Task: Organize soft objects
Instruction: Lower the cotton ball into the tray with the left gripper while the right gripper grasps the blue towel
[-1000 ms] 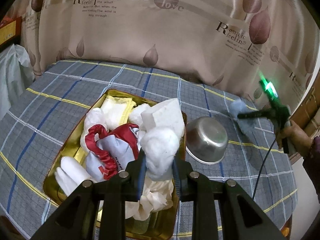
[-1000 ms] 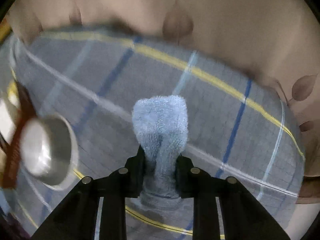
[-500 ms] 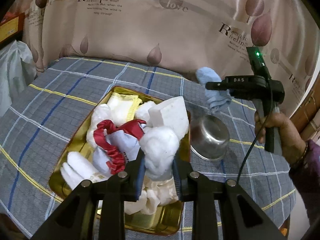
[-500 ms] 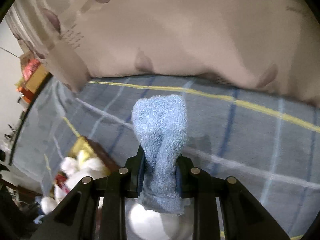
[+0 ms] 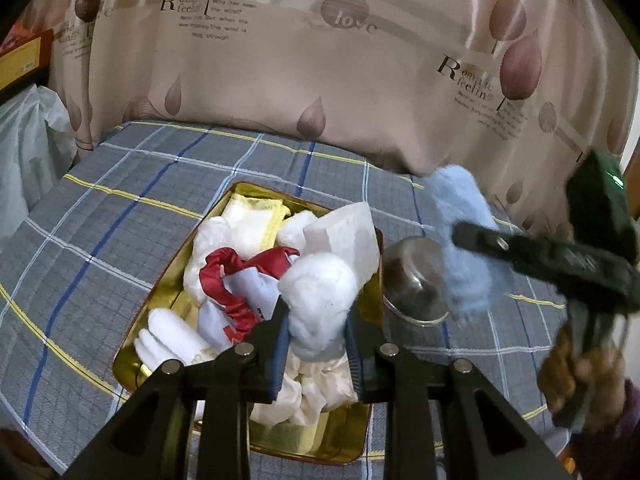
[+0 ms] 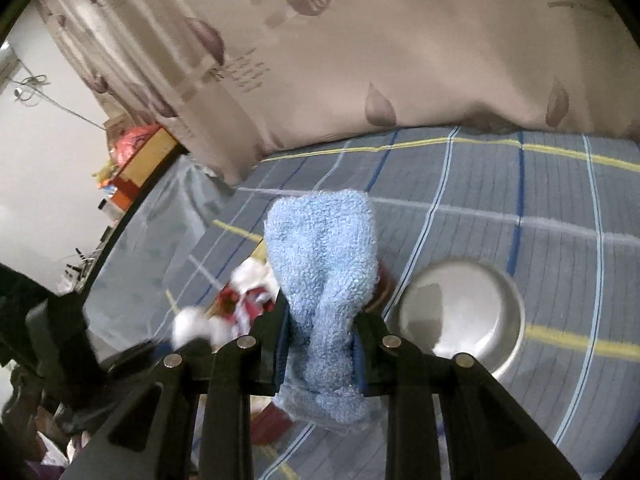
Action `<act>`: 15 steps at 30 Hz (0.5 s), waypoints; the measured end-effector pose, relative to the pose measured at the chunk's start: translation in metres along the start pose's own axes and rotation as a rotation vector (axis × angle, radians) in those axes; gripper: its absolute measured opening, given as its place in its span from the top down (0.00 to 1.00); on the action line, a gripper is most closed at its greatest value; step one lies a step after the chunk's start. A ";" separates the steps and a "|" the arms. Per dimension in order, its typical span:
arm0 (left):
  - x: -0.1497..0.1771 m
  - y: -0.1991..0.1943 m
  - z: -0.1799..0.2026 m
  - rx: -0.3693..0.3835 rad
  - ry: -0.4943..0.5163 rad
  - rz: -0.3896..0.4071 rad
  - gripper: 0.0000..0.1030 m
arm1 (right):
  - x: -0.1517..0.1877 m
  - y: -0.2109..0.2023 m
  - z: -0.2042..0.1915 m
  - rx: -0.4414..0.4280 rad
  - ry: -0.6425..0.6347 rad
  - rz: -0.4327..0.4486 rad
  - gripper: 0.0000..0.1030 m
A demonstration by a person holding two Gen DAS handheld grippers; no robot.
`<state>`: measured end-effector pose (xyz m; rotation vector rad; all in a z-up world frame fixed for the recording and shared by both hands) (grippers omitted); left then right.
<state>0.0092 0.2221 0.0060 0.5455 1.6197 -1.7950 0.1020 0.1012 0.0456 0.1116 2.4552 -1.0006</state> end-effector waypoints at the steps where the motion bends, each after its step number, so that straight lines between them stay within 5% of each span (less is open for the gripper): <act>1: 0.001 0.001 0.001 0.002 0.002 -0.003 0.75 | 0.010 -0.007 -0.004 -0.005 -0.002 0.009 0.77; 15: 0.004 0.039 0.008 0.028 0.080 -0.056 0.74 | 0.077 -0.048 0.003 0.030 0.007 0.059 0.77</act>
Point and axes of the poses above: each gripper's, at about its wrist camera, not at the fingertips, and y roughly the way its jaws point, z to its right, x to its underside, the point moved 7 cm from there along y, roughly the way its jaws point, and after that the axes turned 10 degrees about y, right-handed, at the moved point
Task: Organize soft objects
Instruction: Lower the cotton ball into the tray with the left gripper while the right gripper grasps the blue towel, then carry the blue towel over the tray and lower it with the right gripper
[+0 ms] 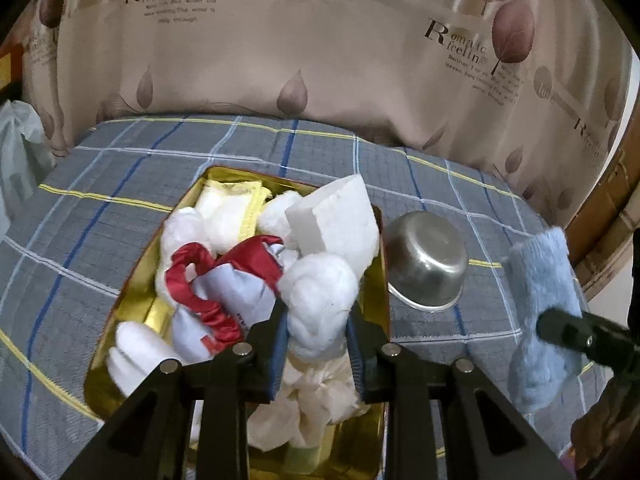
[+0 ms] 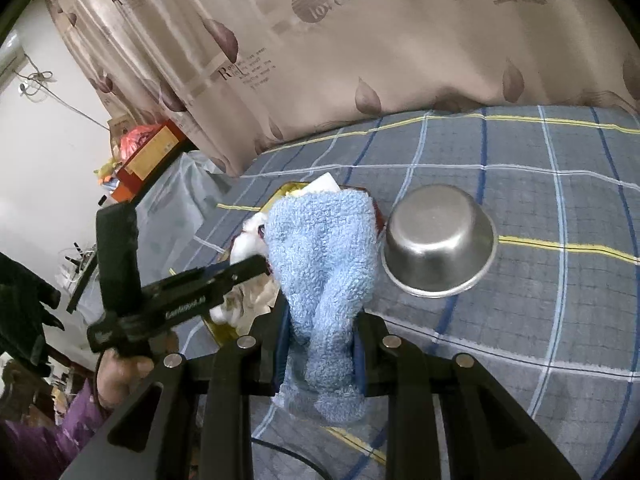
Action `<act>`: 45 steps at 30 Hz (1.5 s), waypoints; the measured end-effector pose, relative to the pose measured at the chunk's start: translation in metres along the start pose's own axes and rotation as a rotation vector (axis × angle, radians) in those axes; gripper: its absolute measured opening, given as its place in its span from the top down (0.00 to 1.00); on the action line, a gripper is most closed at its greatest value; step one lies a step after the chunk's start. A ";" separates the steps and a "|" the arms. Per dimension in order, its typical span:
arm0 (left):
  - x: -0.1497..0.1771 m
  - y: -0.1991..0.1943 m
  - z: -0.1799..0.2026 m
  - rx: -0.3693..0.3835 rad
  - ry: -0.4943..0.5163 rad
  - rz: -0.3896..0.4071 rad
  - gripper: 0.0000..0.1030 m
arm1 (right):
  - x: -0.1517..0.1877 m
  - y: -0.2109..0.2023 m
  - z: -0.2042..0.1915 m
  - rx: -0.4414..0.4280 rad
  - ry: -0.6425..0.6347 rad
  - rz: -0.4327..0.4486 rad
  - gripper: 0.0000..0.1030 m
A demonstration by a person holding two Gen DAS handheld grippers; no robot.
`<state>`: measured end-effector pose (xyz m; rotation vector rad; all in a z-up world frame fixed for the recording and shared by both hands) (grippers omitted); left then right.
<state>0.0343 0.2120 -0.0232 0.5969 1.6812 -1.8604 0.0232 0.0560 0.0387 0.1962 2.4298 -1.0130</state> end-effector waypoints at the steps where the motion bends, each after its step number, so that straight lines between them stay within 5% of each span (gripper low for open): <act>1: -0.001 0.001 0.000 -0.004 0.004 -0.001 0.73 | 0.001 -0.001 0.000 0.005 -0.003 0.003 0.77; 7: -0.001 0.017 0.003 -0.013 0.032 -0.041 0.66 | 0.004 -0.003 0.001 -0.005 0.001 0.005 0.77; 17: -0.002 0.008 0.018 -0.164 0.177 -0.039 0.53 | 0.007 -0.004 0.000 0.000 0.003 -0.003 0.77; 23: -0.005 -0.031 0.004 -0.160 0.075 0.030 0.52 | 0.005 -0.008 -0.008 -0.009 -0.002 0.006 0.77; 35: 0.057 -0.118 -0.040 -0.332 -0.074 0.061 0.51 | 0.017 0.016 -0.063 -0.092 -0.048 -0.048 0.75; 45: 0.073 -0.125 -0.053 -0.306 -0.109 0.083 0.51 | 0.014 0.077 -0.112 -0.050 -0.134 -0.051 0.74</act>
Point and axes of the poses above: each gripper's, at about its wrist camera, not at the fingertips, and y roughly the way its jaws point, z to its right, x to its underside, the point moved 7 cm from there along y, roughly the way its jaws point, and after that the axes turned 10 degrees about y, right-handed, at the moved point
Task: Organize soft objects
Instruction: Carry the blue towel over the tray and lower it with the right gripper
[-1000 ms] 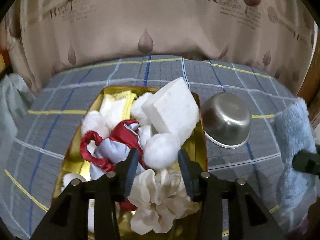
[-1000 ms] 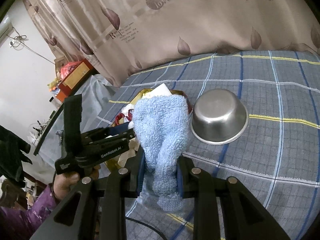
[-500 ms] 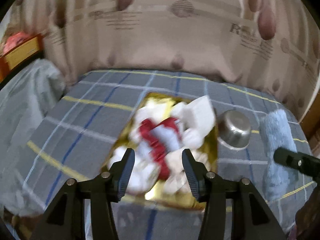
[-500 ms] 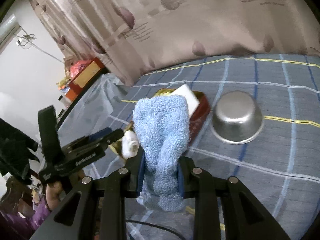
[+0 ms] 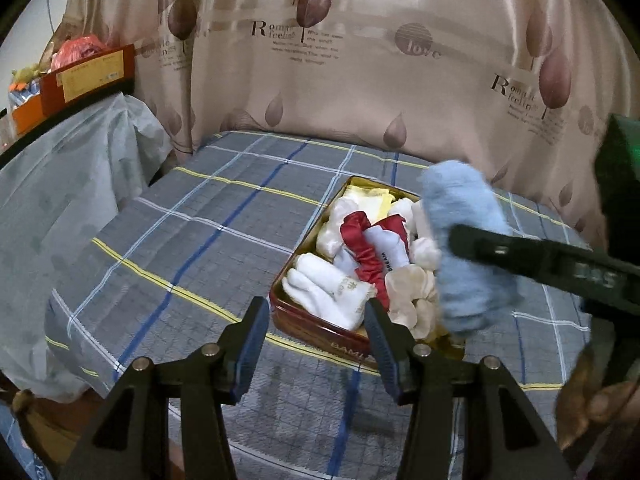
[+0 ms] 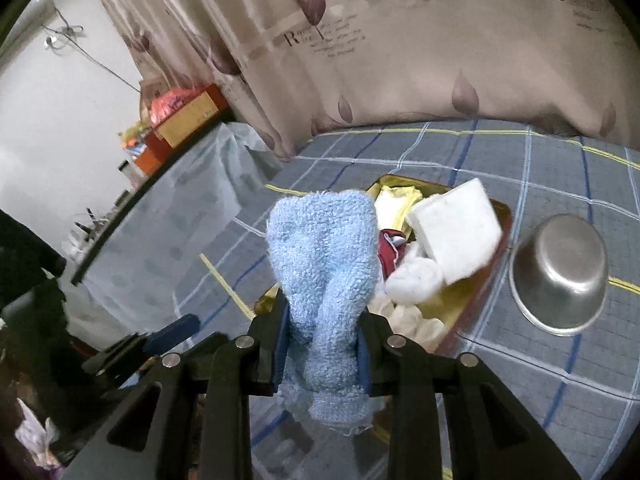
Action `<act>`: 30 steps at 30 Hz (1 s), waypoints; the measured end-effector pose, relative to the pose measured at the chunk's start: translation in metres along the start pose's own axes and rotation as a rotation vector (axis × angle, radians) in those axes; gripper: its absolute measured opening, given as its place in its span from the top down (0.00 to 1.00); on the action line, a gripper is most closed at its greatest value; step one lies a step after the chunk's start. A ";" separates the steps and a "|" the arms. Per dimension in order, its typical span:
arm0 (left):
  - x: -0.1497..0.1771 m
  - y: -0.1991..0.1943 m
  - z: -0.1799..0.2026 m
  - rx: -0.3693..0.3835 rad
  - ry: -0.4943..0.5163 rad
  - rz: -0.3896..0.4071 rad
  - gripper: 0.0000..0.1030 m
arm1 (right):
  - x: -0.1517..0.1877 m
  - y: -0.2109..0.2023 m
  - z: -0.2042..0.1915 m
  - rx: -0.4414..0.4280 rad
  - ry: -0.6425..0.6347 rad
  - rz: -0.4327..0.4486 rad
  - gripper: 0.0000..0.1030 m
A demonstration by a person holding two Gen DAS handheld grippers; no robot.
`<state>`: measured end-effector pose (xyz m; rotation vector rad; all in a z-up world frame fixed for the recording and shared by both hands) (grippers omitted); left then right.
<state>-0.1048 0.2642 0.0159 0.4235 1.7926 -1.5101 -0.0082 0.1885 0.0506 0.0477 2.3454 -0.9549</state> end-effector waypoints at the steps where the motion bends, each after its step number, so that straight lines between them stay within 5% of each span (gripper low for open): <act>1: 0.000 0.000 0.000 -0.002 0.004 0.001 0.51 | 0.000 0.006 0.000 0.006 0.001 -0.006 0.74; 30: 0.010 0.015 -0.009 -0.047 0.033 -0.043 0.51 | 0.016 0.069 0.007 0.141 0.011 -0.034 0.69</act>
Point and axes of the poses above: each gripper's, at about its wrist camera, not at the fingertips, and y roughly the way its jaws point, z to its right, x to its underside, the point moved 7 cm from there along y, roughly the way its jaws point, and after that the axes turned 10 degrees about y, right-handed, at the moved point
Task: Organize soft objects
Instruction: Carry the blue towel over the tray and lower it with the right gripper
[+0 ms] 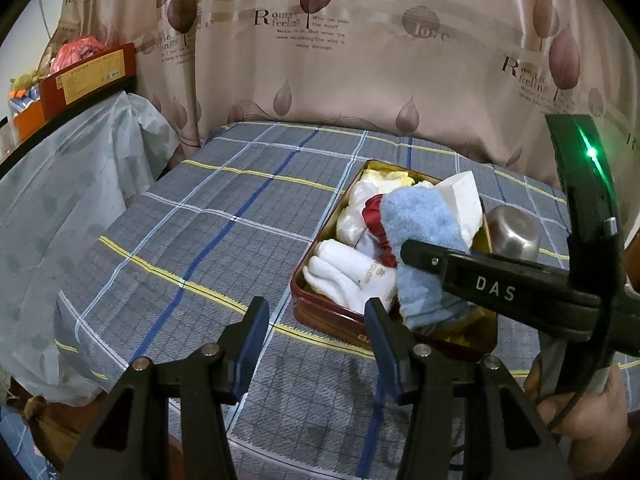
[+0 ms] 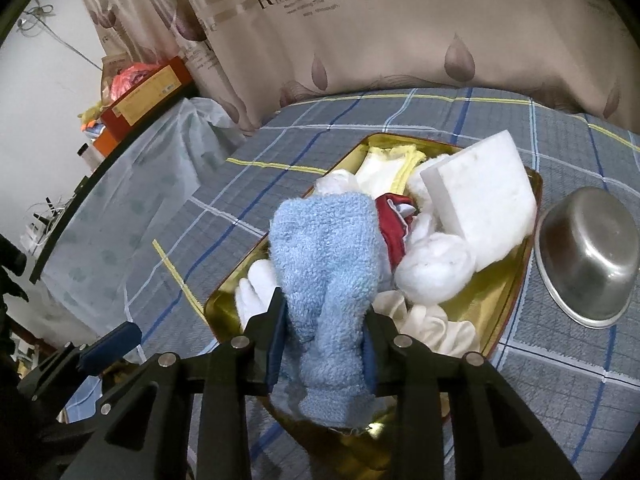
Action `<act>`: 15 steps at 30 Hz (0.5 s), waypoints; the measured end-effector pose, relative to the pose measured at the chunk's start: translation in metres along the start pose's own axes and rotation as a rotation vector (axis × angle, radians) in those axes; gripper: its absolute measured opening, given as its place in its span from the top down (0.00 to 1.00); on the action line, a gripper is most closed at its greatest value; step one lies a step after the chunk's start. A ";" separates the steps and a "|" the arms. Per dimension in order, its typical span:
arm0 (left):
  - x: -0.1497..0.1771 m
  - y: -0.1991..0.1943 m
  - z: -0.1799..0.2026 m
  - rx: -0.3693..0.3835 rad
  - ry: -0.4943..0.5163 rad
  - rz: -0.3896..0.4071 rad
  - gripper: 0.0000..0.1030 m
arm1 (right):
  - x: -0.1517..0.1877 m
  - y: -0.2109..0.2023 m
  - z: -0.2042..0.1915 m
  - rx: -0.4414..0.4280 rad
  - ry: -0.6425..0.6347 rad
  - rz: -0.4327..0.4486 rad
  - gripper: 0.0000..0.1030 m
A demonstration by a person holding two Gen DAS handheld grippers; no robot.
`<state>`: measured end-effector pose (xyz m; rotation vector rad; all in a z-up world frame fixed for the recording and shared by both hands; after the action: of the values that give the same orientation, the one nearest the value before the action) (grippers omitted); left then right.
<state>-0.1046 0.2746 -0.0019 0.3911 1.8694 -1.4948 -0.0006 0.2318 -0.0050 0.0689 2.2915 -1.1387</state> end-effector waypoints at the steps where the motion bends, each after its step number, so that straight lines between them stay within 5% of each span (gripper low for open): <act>1: 0.000 0.001 0.000 -0.002 0.003 -0.002 0.51 | -0.001 0.000 0.000 0.001 0.001 0.005 0.69; 15: 0.002 0.002 0.000 -0.023 0.022 0.003 0.51 | -0.003 -0.014 0.000 0.004 -0.014 0.060 0.54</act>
<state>-0.1048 0.2747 -0.0043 0.4003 1.9008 -1.4709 -0.0024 0.2239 0.0065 0.1301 2.2596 -1.1093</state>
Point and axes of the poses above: each gripper's, at about its wrist camera, not at the fingertips, and y roughly the way its jaws point, z to its right, x to its underside, the point moved 7 cm from there along y, roughly the way its jaws point, and after that the axes turned 10 degrees about y, right-handed, at the moved point
